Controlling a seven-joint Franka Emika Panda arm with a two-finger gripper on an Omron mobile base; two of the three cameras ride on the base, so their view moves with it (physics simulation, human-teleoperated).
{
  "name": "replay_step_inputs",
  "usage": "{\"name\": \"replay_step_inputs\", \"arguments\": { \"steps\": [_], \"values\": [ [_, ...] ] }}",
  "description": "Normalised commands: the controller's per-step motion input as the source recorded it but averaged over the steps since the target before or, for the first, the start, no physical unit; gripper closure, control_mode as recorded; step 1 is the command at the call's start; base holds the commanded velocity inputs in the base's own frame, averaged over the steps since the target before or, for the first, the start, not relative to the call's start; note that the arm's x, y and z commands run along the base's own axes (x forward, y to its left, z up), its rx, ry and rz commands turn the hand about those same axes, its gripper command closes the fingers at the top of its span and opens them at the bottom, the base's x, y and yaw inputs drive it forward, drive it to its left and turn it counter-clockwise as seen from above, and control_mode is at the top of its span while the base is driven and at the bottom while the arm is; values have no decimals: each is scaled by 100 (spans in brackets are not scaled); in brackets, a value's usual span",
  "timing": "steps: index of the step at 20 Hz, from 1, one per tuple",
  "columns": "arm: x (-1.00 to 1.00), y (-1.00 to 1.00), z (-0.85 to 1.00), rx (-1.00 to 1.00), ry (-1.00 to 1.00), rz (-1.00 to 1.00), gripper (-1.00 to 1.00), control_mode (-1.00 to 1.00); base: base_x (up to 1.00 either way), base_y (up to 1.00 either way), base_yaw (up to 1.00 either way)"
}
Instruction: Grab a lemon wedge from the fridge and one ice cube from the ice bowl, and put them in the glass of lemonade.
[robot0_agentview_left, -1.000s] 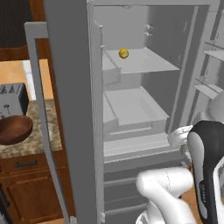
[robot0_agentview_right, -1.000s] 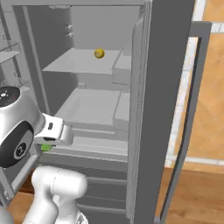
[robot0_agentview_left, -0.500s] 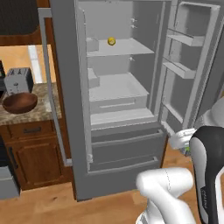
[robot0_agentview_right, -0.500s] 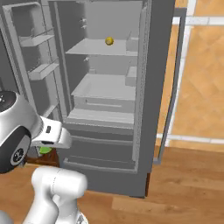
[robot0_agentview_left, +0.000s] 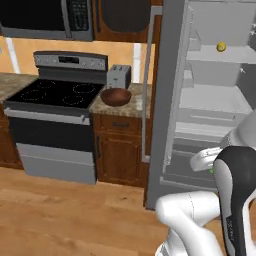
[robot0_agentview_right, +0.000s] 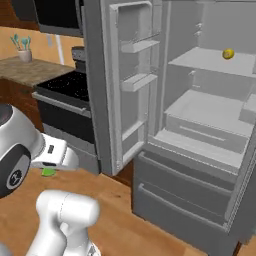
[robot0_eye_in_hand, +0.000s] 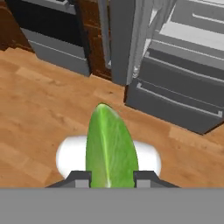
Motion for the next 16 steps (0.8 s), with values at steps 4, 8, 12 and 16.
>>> {"name": "replay_step_inputs", "arguments": {
  "steps": [4,8,12,16],
  "values": [
    [0,0,0,0,0,0,100,100,1,77,68],
    [0,0,0,0,0,0,100,100,69,91,40],
    [0,0,0,0,0,0,100,100,100,63,5],
    [0,0,0,0,0,0,100,100,100,34,-8]
  ]
}}
